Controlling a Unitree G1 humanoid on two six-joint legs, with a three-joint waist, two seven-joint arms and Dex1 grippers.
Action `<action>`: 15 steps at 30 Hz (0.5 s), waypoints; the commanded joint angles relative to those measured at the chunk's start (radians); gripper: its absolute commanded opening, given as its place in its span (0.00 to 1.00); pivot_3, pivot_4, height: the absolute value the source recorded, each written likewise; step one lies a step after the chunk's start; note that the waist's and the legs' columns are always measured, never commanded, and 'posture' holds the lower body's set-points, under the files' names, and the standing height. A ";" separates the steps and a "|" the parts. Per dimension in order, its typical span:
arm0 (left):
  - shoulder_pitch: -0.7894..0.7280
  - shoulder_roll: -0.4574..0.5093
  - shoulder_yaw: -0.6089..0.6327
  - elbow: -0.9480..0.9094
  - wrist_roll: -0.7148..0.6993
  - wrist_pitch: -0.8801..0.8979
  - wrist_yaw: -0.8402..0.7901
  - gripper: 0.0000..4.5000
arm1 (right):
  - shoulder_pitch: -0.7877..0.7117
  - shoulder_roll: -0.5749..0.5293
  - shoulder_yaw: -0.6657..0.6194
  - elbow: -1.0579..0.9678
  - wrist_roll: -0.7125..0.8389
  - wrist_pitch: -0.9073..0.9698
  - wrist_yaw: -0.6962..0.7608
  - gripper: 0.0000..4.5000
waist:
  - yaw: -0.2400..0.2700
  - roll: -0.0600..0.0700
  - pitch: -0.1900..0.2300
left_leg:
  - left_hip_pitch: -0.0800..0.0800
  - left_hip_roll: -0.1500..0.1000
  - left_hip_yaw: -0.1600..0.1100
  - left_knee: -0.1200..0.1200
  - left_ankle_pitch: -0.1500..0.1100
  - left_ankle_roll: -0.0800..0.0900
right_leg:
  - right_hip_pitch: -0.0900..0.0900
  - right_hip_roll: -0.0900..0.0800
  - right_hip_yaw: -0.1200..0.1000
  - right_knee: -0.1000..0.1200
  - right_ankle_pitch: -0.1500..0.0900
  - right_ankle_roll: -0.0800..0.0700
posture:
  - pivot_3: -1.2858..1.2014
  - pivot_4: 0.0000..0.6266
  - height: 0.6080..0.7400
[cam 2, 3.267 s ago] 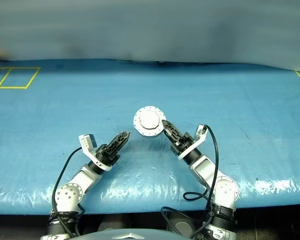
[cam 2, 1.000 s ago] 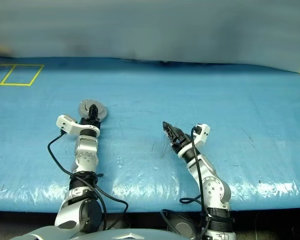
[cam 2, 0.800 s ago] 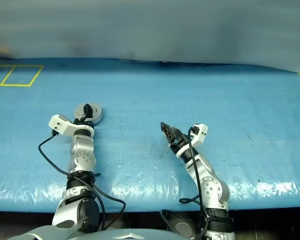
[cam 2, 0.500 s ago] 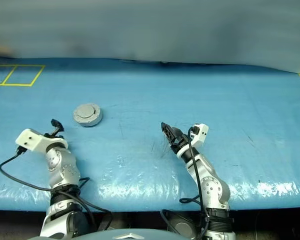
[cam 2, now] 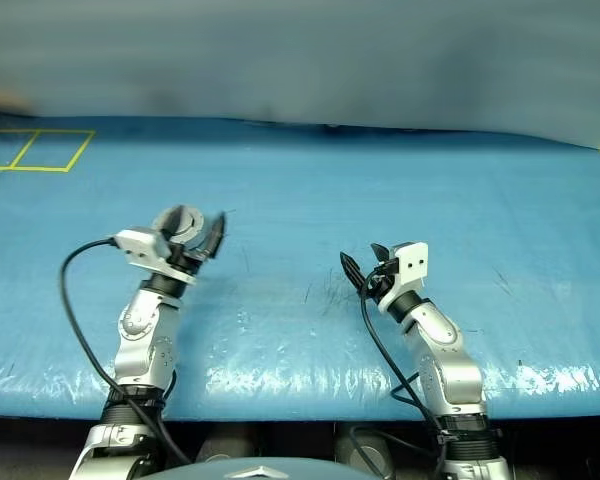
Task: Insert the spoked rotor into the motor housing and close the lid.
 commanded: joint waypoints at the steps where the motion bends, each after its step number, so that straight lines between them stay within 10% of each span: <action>1: 0.005 0.062 -0.100 -0.001 0.078 0.015 -0.132 0.99 | -0.007 -0.053 -0.008 0.001 -0.072 -0.085 0.031 0.85 | -0.006 0.000 0.000 | 0.000 0.000 0.000 0.000 0.000 0.000 | 0.000 0.000 0.000 0.000 0.000 0.000 | 0.52 0.24 1.00; 15: -0.006 0.081 -0.154 0.032 0.080 0.030 -0.289 0.99 | 0.001 -0.114 -0.014 0.034 -0.073 -0.084 0.139 0.85 | -0.005 0.000 0.000 | 0.005 0.001 0.002 0.001 0.000 0.000 | 0.004 0.000 0.002 0.002 -0.002 0.003 | 0.52 0.24 1.00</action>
